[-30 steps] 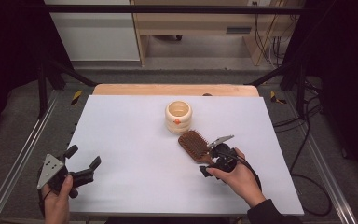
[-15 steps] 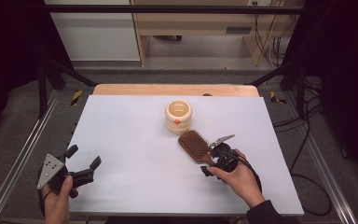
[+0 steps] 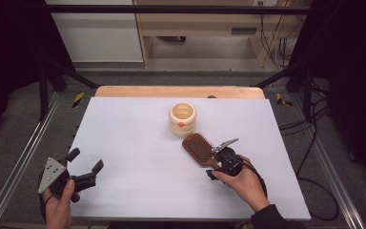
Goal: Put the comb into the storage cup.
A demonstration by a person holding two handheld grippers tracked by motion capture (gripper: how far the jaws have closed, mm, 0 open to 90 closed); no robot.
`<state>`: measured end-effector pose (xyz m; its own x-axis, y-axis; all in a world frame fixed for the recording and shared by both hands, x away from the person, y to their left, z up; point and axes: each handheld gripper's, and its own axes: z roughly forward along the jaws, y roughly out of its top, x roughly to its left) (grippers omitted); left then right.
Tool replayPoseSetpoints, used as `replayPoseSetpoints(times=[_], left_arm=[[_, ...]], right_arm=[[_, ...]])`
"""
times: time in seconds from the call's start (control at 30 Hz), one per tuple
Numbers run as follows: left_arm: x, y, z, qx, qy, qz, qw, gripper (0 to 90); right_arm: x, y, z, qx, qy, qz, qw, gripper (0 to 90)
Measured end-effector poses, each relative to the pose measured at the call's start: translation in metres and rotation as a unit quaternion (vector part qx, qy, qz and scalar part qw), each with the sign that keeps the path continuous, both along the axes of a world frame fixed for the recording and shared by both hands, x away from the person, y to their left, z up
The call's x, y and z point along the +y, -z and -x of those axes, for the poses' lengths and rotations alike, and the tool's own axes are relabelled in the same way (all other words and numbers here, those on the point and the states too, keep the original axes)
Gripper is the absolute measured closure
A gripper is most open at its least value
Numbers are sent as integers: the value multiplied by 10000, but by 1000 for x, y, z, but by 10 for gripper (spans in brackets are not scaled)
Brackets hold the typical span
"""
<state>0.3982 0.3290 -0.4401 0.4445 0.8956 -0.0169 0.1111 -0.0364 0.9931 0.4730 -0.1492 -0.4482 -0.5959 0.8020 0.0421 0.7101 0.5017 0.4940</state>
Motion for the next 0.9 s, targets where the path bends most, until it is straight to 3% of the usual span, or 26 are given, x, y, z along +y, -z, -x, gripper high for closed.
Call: replayPoseSetpoints(times=[0.23, 0.9], left_arm=[[-1, 0, 0, -12, 11, -21, 10000, 30], [-2, 0, 0, 5, 25, -42, 10000, 30]], right_arm=[[3, 3, -9, 72, -17, 24, 10000, 460], [7, 6, -18, 233, -110, 425, 9988, 654]])
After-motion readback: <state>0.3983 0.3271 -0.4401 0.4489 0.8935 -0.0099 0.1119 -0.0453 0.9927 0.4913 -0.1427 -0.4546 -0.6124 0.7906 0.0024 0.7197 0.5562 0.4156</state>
